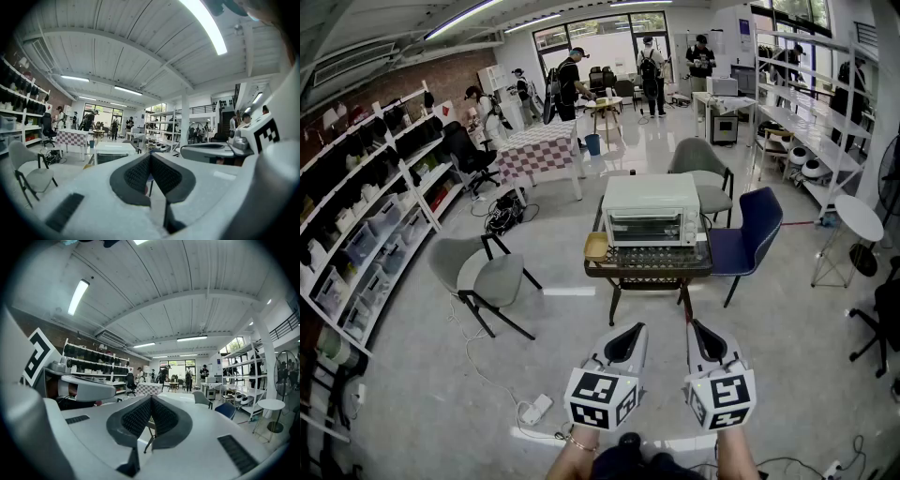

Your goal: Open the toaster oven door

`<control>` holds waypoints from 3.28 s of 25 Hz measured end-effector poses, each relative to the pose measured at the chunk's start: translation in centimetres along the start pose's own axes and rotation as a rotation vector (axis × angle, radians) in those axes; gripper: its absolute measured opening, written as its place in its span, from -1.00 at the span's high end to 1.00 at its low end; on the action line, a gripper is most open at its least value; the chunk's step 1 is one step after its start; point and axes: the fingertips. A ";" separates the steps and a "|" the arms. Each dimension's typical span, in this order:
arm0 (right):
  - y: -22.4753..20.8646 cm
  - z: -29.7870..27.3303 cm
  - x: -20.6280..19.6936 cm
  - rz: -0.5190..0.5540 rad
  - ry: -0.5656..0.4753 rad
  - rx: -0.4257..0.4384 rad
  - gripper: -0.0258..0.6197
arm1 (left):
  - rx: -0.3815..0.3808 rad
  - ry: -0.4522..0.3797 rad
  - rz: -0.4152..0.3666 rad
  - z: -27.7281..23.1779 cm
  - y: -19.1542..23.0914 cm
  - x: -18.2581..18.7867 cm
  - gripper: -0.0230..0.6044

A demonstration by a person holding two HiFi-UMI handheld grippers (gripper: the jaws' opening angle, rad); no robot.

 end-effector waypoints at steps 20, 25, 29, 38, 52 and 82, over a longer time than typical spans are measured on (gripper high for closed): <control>3.6 -3.0 -0.6 -0.069 -0.023 0.009 0.95 | -0.039 -0.012 0.013 -0.1 4.3 -0.8 0.88; 4.1 -5.7 -0.9 -0.069 -0.008 0.002 0.94 | -0.043 -0.009 0.020 -1.0 7.0 -0.9 0.88; 5.0 -7.6 -1.0 -0.067 0.006 -0.010 0.95 | -0.056 -0.016 0.033 -1.2 9.2 -0.6 0.88; 6.3 -10.7 -0.8 -0.061 0.000 -0.069 0.95 | -0.100 -0.013 0.045 -2.2 12.6 -0.2 0.88; 5.2 -13.7 -0.9 -0.074 0.008 -0.102 0.94 | -0.148 0.005 0.046 -5.2 13.5 -0.2 0.88; -10.8 -26.1 -2.5 -0.109 0.049 -0.038 0.95 | -0.085 0.020 0.001 -25.0 13.4 2.6 0.88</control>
Point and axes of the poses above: the fingertips, and each gripper's own axes: z backward along the fingers, y to its left, x out of its top, and after that the axes turned 3 degrees about z, right-handed
